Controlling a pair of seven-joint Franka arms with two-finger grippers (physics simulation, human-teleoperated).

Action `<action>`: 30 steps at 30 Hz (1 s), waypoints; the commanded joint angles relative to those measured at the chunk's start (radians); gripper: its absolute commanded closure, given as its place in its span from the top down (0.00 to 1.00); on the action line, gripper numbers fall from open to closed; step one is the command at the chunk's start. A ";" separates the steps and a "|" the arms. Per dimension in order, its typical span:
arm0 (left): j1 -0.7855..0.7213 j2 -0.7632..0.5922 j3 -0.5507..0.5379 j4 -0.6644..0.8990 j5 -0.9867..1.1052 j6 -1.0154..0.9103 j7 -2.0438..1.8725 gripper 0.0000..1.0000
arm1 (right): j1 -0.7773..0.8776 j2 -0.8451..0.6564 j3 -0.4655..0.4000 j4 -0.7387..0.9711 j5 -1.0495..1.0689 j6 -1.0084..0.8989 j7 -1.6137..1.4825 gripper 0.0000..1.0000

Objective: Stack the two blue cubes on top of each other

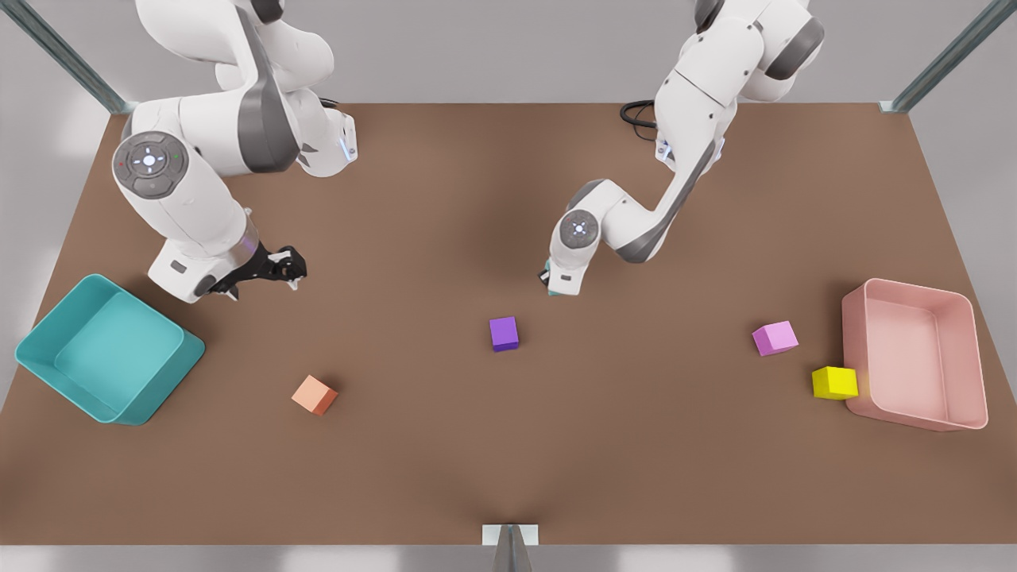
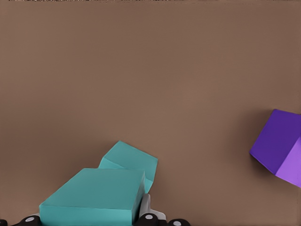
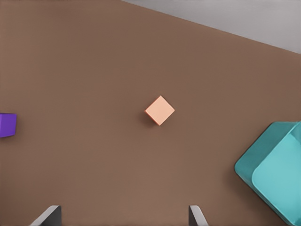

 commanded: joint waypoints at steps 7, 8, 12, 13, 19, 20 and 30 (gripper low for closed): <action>0.008 0.015 -0.011 0.000 0.012 -0.030 -0.040 1.00 | 0.001 0.011 0.001 0.009 -0.009 -0.033 -0.020 1.00; 0.008 0.017 -0.011 -0.008 0.012 -0.030 -0.040 1.00 | 0.001 0.020 0.001 0.009 -0.009 -0.033 -0.020 1.00; 0.009 0.027 -0.011 -0.010 0.014 -0.022 -0.040 1.00 | 0.001 0.028 0.001 0.009 -0.009 -0.033 -0.020 1.00; 0.009 0.029 -0.011 -0.010 0.014 -0.021 -0.040 1.00 | 0.000 0.028 0.001 0.009 -0.009 -0.033 -0.020 1.00; 0.081 0.053 -0.058 -0.011 0.037 0.004 -0.038 1.00 | 0.001 0.040 0.001 0.024 -0.010 -0.033 -0.013 1.00; 0.094 0.058 -0.071 -0.011 0.037 0.018 -0.038 1.00 | 0.000 0.043 0.001 0.024 -0.010 -0.033 -0.013 1.00; 0.179 0.060 -0.158 -0.010 0.035 0.010 -0.046 1.00 | 0.000 0.047 -0.001 0.024 -0.010 -0.033 -0.013 1.00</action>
